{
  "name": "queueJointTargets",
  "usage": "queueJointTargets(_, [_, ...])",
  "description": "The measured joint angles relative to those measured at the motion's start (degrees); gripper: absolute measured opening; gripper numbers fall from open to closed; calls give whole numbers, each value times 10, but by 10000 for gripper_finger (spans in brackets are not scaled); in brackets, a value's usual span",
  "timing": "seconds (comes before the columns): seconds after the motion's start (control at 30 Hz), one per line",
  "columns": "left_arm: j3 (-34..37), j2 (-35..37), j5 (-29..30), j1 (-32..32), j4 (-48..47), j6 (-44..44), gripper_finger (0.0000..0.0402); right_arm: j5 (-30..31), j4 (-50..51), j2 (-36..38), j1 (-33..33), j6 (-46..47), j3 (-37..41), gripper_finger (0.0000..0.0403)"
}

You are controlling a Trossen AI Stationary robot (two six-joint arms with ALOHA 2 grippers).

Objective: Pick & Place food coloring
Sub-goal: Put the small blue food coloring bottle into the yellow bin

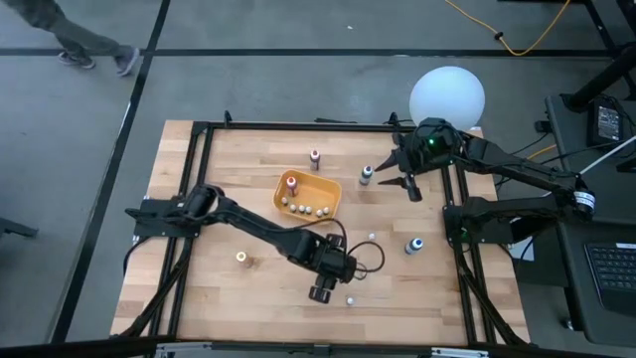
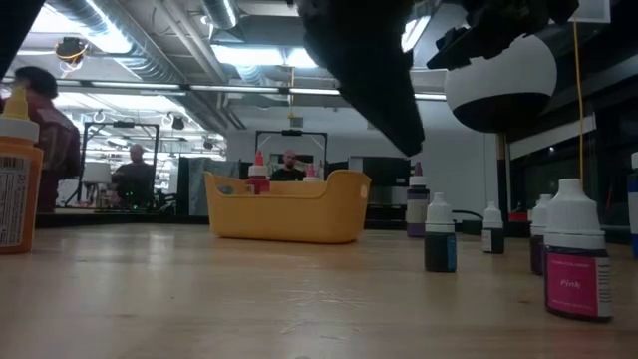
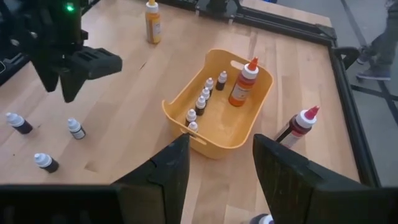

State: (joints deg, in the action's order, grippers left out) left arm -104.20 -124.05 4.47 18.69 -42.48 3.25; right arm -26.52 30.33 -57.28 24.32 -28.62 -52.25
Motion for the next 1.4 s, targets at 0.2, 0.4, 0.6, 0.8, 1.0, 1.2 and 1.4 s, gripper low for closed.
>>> queueJointTargets(0.2, [0, -2, -4, -25, -1, -6, 195, 0, 3, 0, 0, -1, 0, 177])
queueJointTargets(0.4, [0, -14, -19, -40, 7, -21, 195, 0, 6, 0, 0, -1, 0, 177])
queueJointTargets(0.6, [0, -40, -31, -42, 24, -6, 196, 0, 11, 0, 0, -1, 0, 177])
queueJointTargets(0.8, [0, -48, -36, -41, 51, -1, 190, -1, 10, 0, 0, -2, 0, 177])
queueJointTargets(1.0, [0, -61, -50, -40, 60, 14, 181, 0, 9, 0, 0, -2, 0, 177])
queueJointTargets(1.2, [0, -62, -56, -40, 65, 22, 164, 0, 9, 0, 0, -2, 0, 177])
queueJointTargets(1.4, [0, -63, -56, -40, 65, 35, 130, 0, 9, 0, 0, -2, 0, 177])
